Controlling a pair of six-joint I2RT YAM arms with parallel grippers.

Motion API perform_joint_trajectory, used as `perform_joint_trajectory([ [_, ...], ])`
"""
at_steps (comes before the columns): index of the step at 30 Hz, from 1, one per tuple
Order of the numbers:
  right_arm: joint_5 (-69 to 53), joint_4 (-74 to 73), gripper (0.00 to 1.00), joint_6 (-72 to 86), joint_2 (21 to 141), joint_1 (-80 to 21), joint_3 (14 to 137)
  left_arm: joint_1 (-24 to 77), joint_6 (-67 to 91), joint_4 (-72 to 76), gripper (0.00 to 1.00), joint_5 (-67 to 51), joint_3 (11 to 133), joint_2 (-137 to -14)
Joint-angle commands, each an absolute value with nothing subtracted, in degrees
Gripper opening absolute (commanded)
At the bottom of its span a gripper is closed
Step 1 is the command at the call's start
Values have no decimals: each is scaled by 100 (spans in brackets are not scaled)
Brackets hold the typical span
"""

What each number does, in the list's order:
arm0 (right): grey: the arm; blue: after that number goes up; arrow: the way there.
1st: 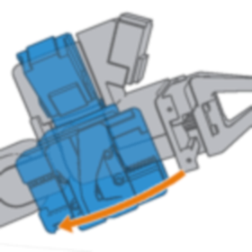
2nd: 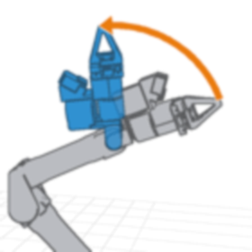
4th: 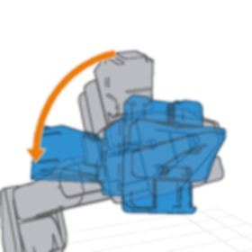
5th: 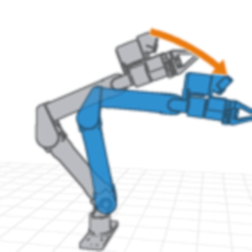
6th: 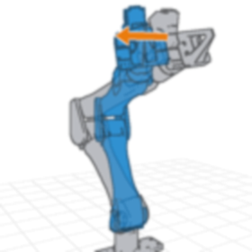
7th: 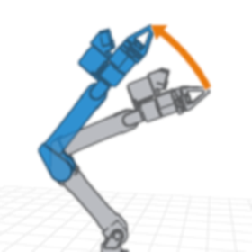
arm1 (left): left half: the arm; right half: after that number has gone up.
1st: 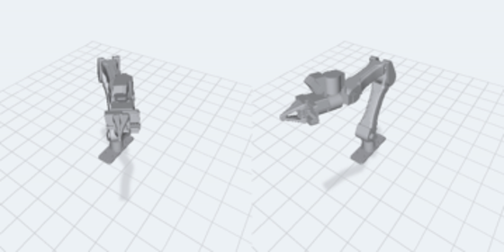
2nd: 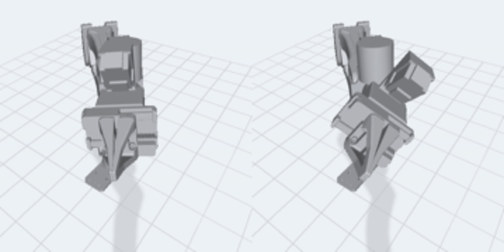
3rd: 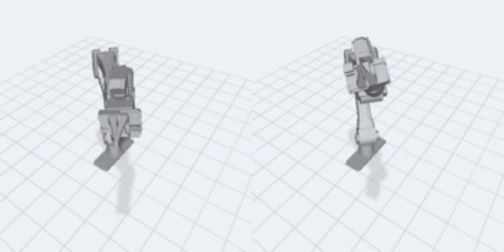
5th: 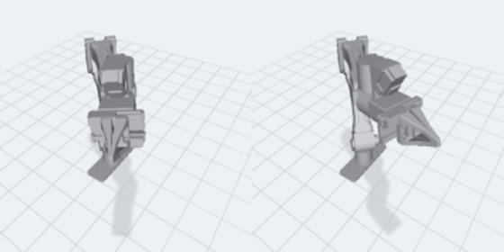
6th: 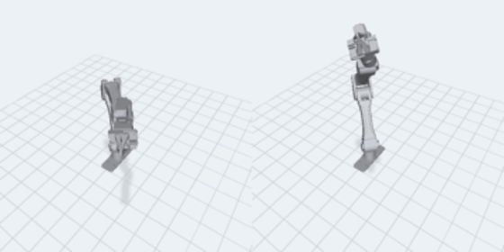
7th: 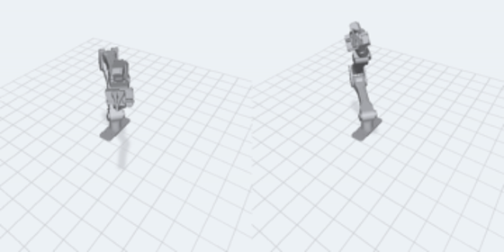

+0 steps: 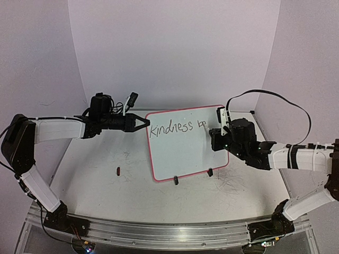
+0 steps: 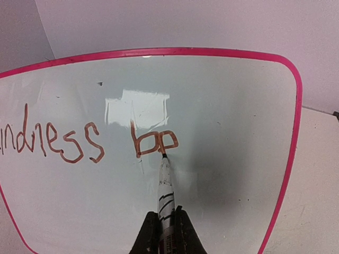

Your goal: Write a sentence on the whiteboard

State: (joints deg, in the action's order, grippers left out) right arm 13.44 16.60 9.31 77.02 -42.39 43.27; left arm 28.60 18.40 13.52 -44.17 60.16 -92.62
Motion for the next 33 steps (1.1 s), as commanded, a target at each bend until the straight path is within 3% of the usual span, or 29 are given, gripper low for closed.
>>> perform_joint_trajectory([
  [1, 1641, 1556, 0, 1012, 7557, -4202, 4273, 2929, 1582, 1366, 0, -4240, 6073, -9079],
  [33, 1818, 2284, 0, 926, 7732, -4049, 4427, 2943, 1529, 1330, 0, -4245, 6081, -9088],
])
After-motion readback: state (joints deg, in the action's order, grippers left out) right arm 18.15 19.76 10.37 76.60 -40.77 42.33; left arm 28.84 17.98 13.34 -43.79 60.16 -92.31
